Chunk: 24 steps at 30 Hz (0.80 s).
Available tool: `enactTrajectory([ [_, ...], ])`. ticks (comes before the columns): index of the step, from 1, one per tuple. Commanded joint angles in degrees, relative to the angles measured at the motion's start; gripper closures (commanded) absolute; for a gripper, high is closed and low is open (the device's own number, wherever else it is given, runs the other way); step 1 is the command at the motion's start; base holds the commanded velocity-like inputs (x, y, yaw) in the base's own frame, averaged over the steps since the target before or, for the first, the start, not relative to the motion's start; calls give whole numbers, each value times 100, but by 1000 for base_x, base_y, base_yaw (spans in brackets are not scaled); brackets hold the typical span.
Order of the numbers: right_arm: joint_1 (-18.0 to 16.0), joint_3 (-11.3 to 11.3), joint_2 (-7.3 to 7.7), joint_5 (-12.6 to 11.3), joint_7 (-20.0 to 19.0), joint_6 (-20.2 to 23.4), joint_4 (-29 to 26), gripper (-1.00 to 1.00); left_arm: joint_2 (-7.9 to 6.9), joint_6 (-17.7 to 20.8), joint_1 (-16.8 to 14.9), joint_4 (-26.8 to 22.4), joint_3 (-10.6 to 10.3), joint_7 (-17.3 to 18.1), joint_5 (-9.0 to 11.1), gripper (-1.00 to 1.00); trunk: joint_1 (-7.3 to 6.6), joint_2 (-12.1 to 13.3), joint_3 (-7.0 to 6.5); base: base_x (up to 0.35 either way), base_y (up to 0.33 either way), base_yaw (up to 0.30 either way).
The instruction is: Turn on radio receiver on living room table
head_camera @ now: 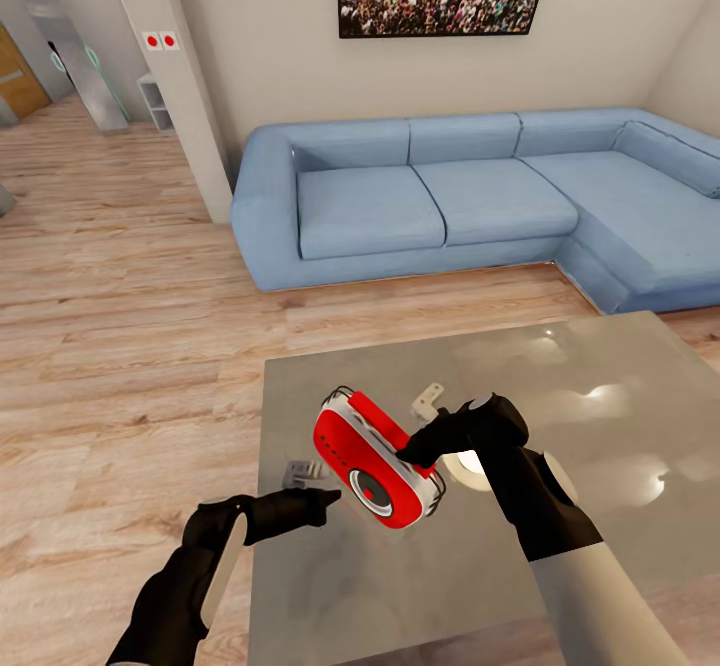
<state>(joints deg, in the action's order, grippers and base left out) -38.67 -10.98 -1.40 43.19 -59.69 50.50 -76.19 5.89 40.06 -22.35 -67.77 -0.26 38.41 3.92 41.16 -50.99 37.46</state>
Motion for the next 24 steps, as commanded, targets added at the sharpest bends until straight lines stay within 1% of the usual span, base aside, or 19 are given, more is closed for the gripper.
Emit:
enactTrajectory([
  [1, -1, -1, 0, -29, 1, 12, -1, 100, 0, -2, -6, 4, 0, 0, 1, 100, 0, 0, 0, 0, 0, 0],
  [7, -1, -1, 0, -30, 1, 12, 4, 100, 47, -13, -99, 92, 0, 0, 13, 100, 0, 0, 0, 0, 0, 0],
  [11, -1, -3, 0, -30, 1, 12, 7, 100, 114, -34, -144, 215, 0, 0, 6, 100, 0, 0, 0, 0, 0, 0],
  [15, -1, -5, 0, -30, 1, 12, 8, 100, 160, -254, -161, 328, 0, -6, 16, 100, 0, 0, 0, 0, 0, 0],
  [19, -1, -3, 0, -30, 1, 12, 8, 100, 185, -335, -183, 466, 0, -13, 16, 100, 0, 0, 0, 0, 0, 0],
  [20, -1, -1, 0, -30, 1, 12, 8, 100, 191, -352, -290, 569, 0, -16, 20, 100, 0, 0, 0, 0, 0, 0],
  [24, -1, -1, 0, -27, 1, 8, 14, 100, 193, -356, -347, 644, 0, -17, 15, 100, 0, 0, 0, 0, 0, 0],
])
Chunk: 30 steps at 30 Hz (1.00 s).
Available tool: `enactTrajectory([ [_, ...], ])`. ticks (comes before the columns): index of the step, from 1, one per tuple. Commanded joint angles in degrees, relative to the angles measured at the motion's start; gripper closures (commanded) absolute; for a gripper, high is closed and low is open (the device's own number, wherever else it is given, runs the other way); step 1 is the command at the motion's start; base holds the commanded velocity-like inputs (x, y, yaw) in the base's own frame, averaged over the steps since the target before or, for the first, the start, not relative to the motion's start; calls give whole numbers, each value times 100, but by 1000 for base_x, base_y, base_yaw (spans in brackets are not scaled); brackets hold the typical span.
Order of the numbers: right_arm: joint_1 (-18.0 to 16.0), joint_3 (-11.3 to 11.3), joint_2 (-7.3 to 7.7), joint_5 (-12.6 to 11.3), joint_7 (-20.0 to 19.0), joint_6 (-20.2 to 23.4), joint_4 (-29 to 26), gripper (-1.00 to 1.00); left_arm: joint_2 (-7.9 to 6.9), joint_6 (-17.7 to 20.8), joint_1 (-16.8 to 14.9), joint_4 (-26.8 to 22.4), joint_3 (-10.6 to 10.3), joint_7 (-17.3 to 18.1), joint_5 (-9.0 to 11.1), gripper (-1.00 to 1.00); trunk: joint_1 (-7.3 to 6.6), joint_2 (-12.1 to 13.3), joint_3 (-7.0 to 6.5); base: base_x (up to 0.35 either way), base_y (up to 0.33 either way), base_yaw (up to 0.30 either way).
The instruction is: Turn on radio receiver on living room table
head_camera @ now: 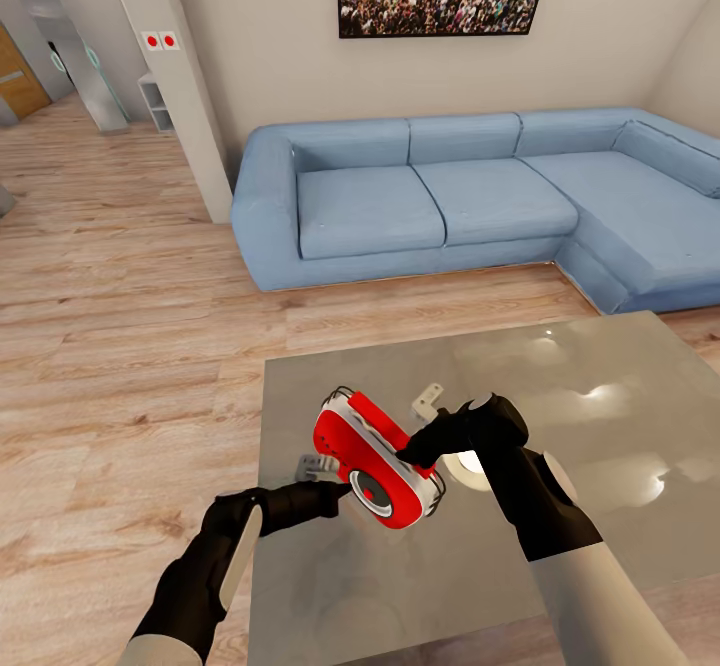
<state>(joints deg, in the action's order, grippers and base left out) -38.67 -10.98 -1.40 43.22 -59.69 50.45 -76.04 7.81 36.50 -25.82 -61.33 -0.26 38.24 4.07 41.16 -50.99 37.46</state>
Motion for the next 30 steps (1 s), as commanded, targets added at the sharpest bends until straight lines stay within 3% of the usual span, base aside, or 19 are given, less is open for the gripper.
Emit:
enactTrajectory([
  [1, -1, -1, -1, -28, 1, 2, 0, 100, -3, -4, -10, 21, 0, 0, -1, 100, 0, 0, 0, 0, 0, 0],
  [15, -1, -3, -1, -25, 1, -78, 61, 100, -6, -316, -120, 515, 0, 0, 2, 100, 0, 0, 0, 0, 0, 0],
  [30, -1, -9, -1, -24, -6, -114, 72, 100, 4, -488, -141, 731, 0, -9, 8, 100, 0, 0, 0, 0, 0, 0],
])
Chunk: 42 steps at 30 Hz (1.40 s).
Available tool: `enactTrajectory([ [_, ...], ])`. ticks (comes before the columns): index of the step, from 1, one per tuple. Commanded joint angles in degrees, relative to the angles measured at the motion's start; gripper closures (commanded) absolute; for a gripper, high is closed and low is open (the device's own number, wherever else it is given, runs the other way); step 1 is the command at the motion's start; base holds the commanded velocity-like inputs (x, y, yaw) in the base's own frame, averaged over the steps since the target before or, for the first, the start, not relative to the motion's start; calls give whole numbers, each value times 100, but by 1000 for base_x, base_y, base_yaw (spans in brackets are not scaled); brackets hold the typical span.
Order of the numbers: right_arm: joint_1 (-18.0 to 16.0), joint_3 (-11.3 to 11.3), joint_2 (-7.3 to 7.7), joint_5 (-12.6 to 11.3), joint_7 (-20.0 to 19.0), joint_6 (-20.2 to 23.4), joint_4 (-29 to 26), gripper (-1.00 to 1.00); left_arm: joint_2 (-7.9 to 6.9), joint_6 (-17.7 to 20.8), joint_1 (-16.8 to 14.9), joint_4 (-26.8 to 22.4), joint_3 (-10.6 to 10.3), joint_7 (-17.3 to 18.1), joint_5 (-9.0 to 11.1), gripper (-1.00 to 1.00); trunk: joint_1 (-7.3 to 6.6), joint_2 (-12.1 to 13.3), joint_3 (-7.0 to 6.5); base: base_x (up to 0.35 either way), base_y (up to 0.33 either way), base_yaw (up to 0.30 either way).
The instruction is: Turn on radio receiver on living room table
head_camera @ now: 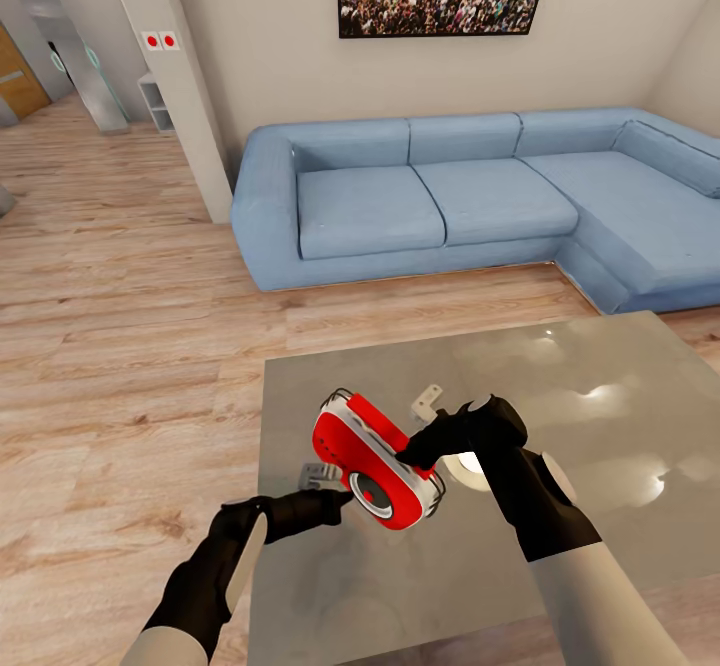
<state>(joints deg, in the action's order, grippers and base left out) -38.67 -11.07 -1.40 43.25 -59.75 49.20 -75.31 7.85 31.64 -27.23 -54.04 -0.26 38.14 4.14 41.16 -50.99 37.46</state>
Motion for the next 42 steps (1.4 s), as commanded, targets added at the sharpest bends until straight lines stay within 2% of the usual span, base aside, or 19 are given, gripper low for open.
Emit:
enactTrajectory([
  [1, -1, -1, 0, -27, 0, 11, -1, 100, 1, -39, 0, 22, 0, 0, 6, 100, 0, 0, 0, 0, 0, 0],
  [6, 12, -1, 0, -27, -1, 11, -1, 100, 11, -231, -168, 351, 8, 0, 39, 100, 0, 0, 0, 0, 0, 0],
  [17, 17, -9, -6, -27, 3, 11, -1, 100, 21, -254, -212, 458, 11, 0, 43, 100, 0, 0, 0, 0, 0, 0],
  [20, 17, -9, -9, -27, 4, 13, -1, 100, 76, -259, -214, 558, 9, 0, 37, 100, 0, 0, 0, 0, 0, 0],
  [24, 17, -9, -9, -27, 5, 11, -1, 100, 92, -505, -213, 755, 9, -2, 44, 100, 0, 0, 0, 0, 0, 0],
  [31, 17, -10, -9, -28, 4, 13, -1, 100, 150, -773, -346, 1148, 16, -307, 52, 100, 0, 0, 0, 0, 0, 0],
  [42, 17, -10, -9, -31, 4, 13, -1, 100, 170, -799, -414, 1270, 17, -385, 51, 100, 0, 0, 0, 0, 0, 0],
])
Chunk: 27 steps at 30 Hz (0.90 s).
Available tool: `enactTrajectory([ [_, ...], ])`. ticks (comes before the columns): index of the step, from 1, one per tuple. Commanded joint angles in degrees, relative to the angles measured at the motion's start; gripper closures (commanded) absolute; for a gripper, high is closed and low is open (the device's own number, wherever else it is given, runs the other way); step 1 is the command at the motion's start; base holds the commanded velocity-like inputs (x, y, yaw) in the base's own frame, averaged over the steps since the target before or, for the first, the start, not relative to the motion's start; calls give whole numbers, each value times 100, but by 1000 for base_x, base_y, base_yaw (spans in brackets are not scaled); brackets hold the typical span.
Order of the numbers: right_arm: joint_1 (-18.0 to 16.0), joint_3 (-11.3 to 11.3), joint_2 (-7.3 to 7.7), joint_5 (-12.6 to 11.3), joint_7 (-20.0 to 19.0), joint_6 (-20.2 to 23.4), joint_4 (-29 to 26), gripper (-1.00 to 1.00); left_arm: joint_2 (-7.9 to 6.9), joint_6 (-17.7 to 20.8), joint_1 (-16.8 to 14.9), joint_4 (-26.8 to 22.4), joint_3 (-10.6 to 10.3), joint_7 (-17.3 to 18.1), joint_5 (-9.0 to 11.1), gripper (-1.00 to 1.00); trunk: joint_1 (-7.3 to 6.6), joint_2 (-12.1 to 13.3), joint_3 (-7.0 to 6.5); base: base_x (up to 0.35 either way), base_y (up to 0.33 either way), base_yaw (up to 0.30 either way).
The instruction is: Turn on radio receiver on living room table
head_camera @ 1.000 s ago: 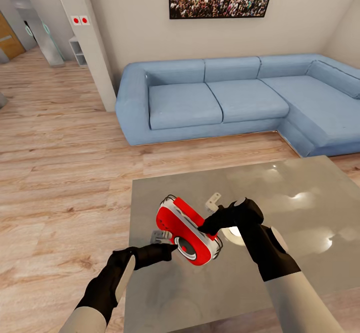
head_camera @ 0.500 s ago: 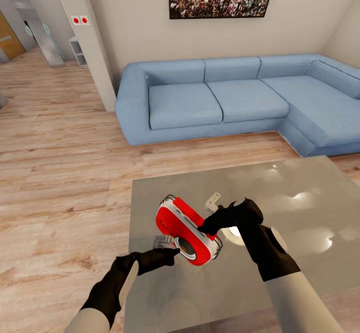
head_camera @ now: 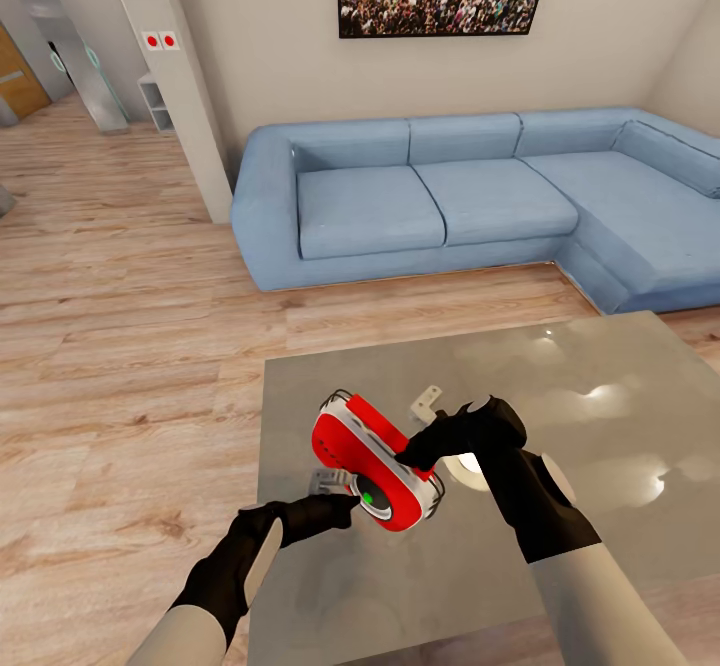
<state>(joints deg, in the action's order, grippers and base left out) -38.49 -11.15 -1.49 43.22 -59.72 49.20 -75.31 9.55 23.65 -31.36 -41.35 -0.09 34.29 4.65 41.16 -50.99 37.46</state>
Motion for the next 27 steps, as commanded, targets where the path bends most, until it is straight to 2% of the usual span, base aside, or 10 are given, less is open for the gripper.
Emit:
enactTrajectory([
  [1, -1, -1, -1, -28, 3, 11, -1, 100, 1, 0, -1, 2, 0, -1, -1, 100, 0, 0, 0, 0, 0, 0],
  [14, -1, 43, 13, 11, 144, 2, 200, 100, -8, 53, -1, -180, -23, 146, -8, 100, 0, 0, 0, 0, 0, 0],
  [17, -1, 55, 24, 14, 349, 5, 235, 100, -27, 72, -1, -252, -41, 465, -15, 100, 0, 0, 0, 0, 0, 0],
  [20, -1, 59, 62, 28, 643, 9, 247, 100, -67, 103, -1, -376, -56, 1014, -44, 100, 0, 0, 0, 0, 0, 0],
  [22, -1, 62, 73, 28, 712, 10, 250, 100, -87, 156, -1, -453, -58, 1200, -56, 100, 0, 0, 0, 0, 0, 0],
  [27, -1, 126, 131, 35, 774, 15, 247, 100, -125, 403, -1, -722, -68, 1381, -67, 100, 0, 0, 0, 0, 0, 0],
])
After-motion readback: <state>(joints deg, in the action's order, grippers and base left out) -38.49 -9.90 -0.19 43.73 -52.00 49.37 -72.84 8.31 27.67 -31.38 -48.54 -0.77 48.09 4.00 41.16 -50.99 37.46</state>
